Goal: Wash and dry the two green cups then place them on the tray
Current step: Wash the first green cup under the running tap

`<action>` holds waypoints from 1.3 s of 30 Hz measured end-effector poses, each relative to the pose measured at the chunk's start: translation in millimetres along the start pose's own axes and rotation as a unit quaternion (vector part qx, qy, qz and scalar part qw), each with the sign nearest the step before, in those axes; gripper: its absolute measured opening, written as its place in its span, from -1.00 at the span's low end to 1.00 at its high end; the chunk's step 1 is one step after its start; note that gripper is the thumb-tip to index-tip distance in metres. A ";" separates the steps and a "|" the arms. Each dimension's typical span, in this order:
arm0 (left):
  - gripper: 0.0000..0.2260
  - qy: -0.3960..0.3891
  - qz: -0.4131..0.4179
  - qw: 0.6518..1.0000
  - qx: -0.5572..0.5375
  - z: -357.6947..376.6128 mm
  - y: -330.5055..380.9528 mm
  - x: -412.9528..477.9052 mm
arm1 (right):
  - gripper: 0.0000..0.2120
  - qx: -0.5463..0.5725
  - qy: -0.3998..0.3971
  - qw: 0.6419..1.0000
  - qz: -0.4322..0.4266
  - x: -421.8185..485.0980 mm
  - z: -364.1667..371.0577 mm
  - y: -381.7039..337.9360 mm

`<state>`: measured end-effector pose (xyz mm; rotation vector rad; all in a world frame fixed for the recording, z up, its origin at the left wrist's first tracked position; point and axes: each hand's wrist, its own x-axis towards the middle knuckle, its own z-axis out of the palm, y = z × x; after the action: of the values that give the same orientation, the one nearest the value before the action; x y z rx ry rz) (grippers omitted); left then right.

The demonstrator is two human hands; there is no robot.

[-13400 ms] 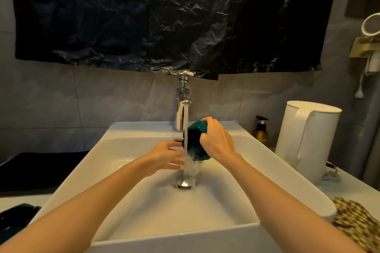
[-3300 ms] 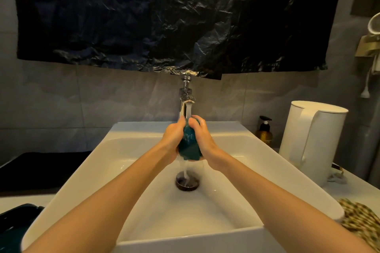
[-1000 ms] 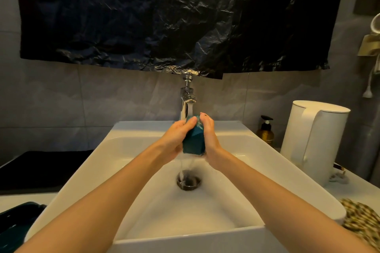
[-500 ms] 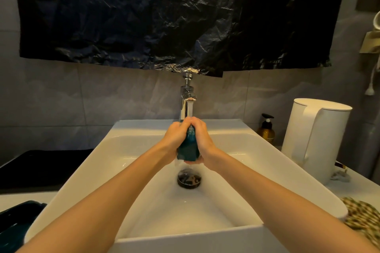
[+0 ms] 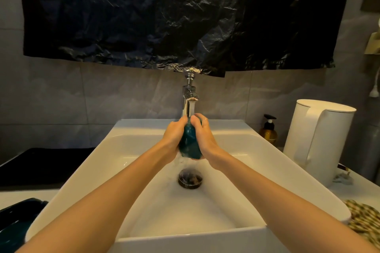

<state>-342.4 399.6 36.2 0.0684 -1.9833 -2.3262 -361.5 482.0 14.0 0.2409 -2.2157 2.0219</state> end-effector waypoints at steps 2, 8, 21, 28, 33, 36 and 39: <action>-0.71 -0.037 -0.003 0.999 -0.018 1.3 -1.2 -1.5 | -0.60 0.020 -0.010 1.000 0.015 0.5 -7.3 -2.3; -0.77 -0.088 0.016 0.996 -0.002 6.0 -6.5 -3.5 | -0.52 0.070 -0.022 0.983 0.168 0.1 -15.0 -4.8; -0.68 -0.160 -0.016 0.986 -0.037 -8.1 4.1 -1.8 | -0.52 0.069 -0.050 0.996 0.030 -3.5 -11.7 -6.2; -0.77 -0.143 0.016 0.989 0.028 -5.9 -8.1 -1.7 | -0.41 0.209 -0.096 0.937 0.265 -7.4 -31.8 -16.1; -0.82 -0.097 0.011 0.995 -0.006 -5.1 0.8 -2.9 | -0.49 0.131 -0.050 0.968 0.210 -2.3 -22.5 -16.5; -0.76 -0.088 -0.002 0.996 0.011 -3.9 4.6 -3.1 | -0.53 0.081 -0.029 0.981 0.174 -1.0 -22.9 -11.9; -0.70 -0.077 -0.020 0.997 -0.006 -1.3 8.4 -1.5 | -0.53 0.032 -0.005 0.993 0.115 1.3 -24.7 -8.9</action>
<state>-340.5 397.1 44.2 -0.0751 -2.0536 -2.4375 -361.1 505.7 25.2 0.0008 -2.2782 2.2132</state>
